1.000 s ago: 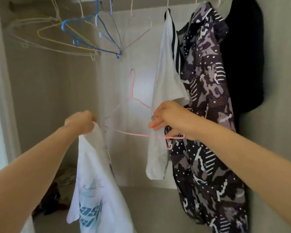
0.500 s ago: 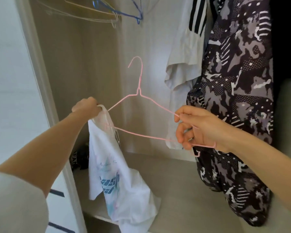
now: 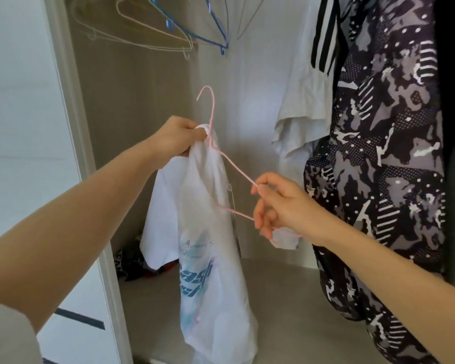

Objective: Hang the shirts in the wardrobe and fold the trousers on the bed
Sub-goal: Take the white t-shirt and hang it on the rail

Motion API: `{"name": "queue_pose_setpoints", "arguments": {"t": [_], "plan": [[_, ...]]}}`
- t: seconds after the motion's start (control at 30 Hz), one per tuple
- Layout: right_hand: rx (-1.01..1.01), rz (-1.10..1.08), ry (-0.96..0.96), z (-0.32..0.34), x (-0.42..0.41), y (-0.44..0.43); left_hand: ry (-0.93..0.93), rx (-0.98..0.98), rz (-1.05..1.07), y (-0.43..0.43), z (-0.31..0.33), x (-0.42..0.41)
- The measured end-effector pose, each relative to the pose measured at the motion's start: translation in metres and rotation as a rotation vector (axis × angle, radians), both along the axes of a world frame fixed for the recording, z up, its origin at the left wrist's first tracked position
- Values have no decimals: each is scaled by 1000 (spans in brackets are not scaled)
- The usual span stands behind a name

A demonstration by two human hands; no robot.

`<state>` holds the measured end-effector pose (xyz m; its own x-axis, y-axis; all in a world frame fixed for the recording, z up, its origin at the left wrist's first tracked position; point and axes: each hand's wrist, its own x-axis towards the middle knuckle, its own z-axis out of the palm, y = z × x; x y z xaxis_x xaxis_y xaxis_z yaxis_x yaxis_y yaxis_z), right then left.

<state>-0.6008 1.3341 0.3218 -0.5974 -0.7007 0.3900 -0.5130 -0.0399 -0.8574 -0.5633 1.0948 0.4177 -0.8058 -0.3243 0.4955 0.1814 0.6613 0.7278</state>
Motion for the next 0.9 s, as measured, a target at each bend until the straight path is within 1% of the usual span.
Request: {"name": "queue_pose_setpoints", "arguments": {"t": [0.07,0.1,0.13,0.17,0.23,0.27,0.3,0.33,0.4,0.43,0.53,0.57,0.63,0.7,0.77,0.83,0.9], "plan": [[-69,-10,39,5,4,-6,65,137,-149,11,15,7],[-112,-7,51,7,6,-8,85,153,-198,14,21,10],[-159,3,49,10,8,-8,101,90,-198,14,25,13],[-209,16,34,13,9,-8,109,-48,-153,11,28,16],[-291,43,-10,17,10,-8,112,-482,20,0,32,19],[-316,57,-23,18,12,-9,104,-644,97,-6,33,19],[-331,68,-29,18,14,-11,99,-712,124,-8,33,20],[-336,81,-35,18,17,-13,111,-721,86,-8,34,24],[-333,148,-96,18,21,-18,167,-645,-38,-8,35,27],[-327,207,-172,19,22,-19,200,-608,-66,-7,35,28],[-329,405,-493,19,10,-16,268,-532,-93,-12,33,33],[-323,432,-558,18,4,-16,272,-505,-106,-14,32,35],[-256,432,-605,11,-5,-20,273,-449,-130,-16,29,37],[-178,416,-605,4,-10,-30,280,-410,-142,-17,27,39],[-93,396,-540,-1,-5,-39,286,-379,-147,-17,25,40],[9,343,-397,-3,6,-48,279,-368,-146,-17,24,41],[93,226,-233,-1,17,-54,278,-362,-152,-18,23,43]]}}
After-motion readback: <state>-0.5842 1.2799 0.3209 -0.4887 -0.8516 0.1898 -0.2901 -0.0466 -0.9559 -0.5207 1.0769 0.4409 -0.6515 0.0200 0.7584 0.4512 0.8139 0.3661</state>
